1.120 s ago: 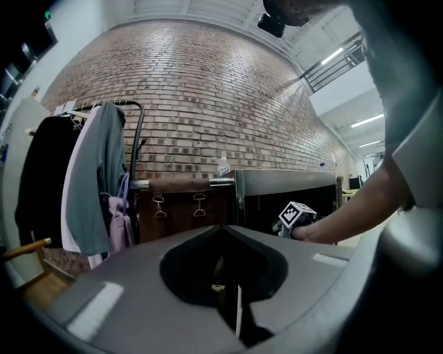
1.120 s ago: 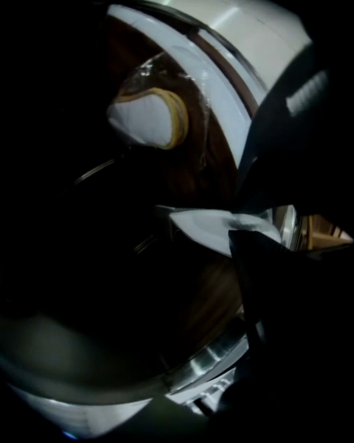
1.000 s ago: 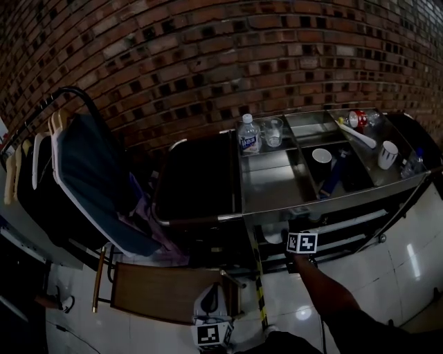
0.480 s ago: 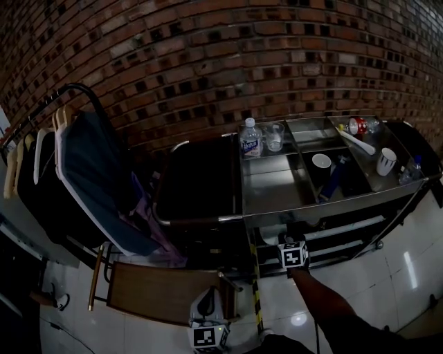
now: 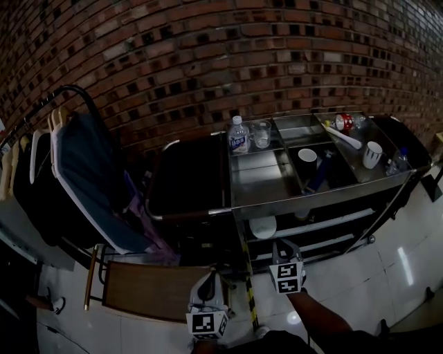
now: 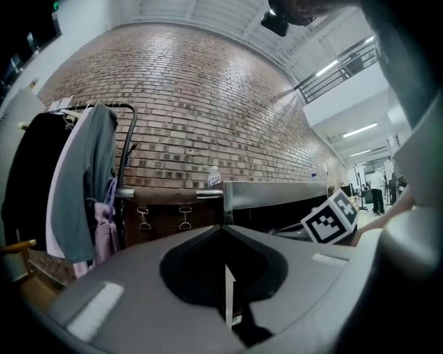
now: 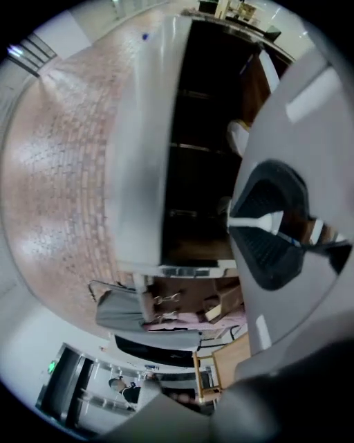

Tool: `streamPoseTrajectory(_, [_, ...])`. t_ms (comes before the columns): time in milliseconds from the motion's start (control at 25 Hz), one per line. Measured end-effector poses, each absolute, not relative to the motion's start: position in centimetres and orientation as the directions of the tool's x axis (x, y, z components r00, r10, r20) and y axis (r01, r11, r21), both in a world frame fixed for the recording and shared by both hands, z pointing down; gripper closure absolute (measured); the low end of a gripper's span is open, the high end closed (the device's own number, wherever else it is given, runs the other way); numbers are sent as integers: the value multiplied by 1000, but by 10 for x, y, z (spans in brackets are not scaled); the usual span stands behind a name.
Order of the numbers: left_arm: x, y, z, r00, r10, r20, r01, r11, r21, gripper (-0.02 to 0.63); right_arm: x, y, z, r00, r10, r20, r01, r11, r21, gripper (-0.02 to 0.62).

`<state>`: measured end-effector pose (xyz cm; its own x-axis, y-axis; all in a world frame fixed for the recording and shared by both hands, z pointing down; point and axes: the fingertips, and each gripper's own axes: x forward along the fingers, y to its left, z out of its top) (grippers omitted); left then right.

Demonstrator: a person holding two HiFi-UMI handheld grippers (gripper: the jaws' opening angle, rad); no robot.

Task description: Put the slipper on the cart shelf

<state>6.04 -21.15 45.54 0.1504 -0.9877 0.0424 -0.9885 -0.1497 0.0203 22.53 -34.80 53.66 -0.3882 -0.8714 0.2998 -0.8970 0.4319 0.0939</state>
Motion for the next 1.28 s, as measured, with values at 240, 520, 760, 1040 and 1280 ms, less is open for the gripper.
streamPoseTrajectory(240, [54, -216, 442, 131, -991, 34, -991, -130, 18, 591, 219, -286, 503, -440, -863, 249, -879, 471, 79, 593])
streamPoseTrajectory(520, [67, -215, 445, 148, -988, 46, -989, -147, 11, 591, 215, -243, 485, -458, -859, 229, -872, 484, 72, 594])
streamPoseTrajectory(760, [90, -213, 440, 209, -978, 15, -977, -208, 33, 591, 215, -236, 469, -442, -879, 180, -882, 462, 88, 594])
streamPoseTrajectory(1040, [106, -202, 443, 245, -969, 19, -969, -244, 38, 591, 216, -223, 467, -435, -886, 160, -885, 454, 104, 594])
streamPoseTrajectory(1280, [110, -196, 442, 262, -965, 16, -965, -262, 28, 591, 211, -216, 469, -432, -887, 162, -886, 451, 109, 594])
